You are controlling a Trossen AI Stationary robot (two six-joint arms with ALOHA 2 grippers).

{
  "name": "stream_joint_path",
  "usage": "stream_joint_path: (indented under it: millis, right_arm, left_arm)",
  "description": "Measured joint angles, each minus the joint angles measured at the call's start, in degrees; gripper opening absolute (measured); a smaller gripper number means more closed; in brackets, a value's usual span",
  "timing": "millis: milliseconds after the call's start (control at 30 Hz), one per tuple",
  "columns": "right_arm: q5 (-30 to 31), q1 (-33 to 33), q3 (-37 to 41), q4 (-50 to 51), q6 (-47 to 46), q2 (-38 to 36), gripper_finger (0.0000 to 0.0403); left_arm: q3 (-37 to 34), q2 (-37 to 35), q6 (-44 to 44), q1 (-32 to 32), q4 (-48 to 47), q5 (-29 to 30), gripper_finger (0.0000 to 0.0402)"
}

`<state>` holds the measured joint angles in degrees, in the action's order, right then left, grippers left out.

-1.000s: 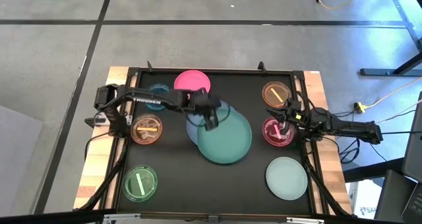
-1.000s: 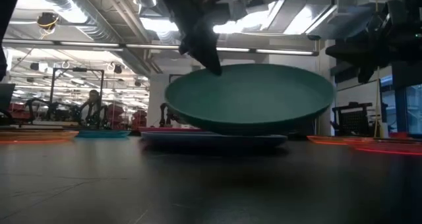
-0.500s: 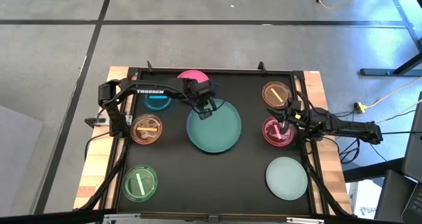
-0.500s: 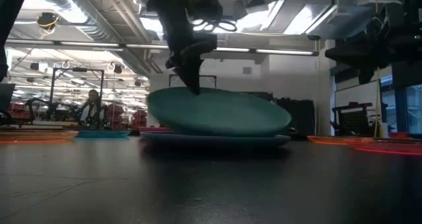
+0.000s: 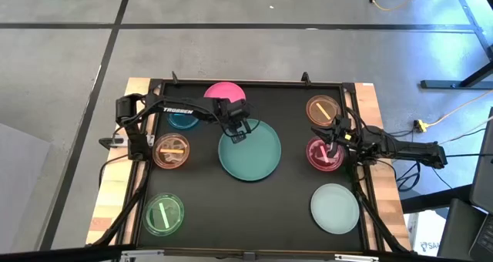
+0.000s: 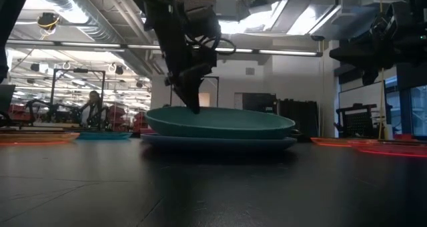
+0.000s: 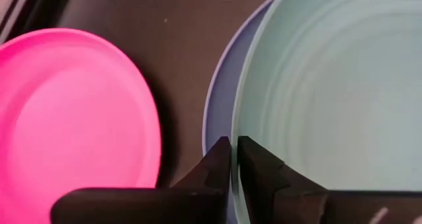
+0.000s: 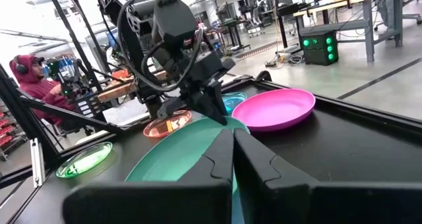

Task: Stack plastic plates
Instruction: Stack the green plate on top of the blue plate, then stack the large pink plate on top of the stacked plates

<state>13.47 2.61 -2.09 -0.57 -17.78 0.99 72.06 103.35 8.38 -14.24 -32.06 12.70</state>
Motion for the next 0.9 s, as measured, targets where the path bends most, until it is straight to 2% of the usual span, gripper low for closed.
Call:
stream_joint_path:
  millis: [367, 500, 767, 900]
  right_arm:
    - [0.0, 0.0, 0.0, 0.9, 0.0, 0.0, 0.0007]
    - [-0.6, 0.0, 0.0, 1.6, 0.0, 0.0, 0.0007]
    - [0.0, 0.0, 0.0, 0.6, 0.1, 0.0, 0.0007]
    - [-2.5, 0.0, 0.8, -0.2, 0.2, 0.0, 0.0007]
  left_arm:
    - [-0.1, -0.3, 0.5, 0.0, 0.0, 1.0, 0.0118]
    - [-0.1, -3.2, 4.4, 0.8, 0.3, 1.1, 0.0124]
    - [-0.1, -11.5, 3.1, 2.7, -0.3, 2.3, 0.0125]
    - [-0.1, -12.0, 3.3, 2.7, -1.5, 2.3, 0.0125]
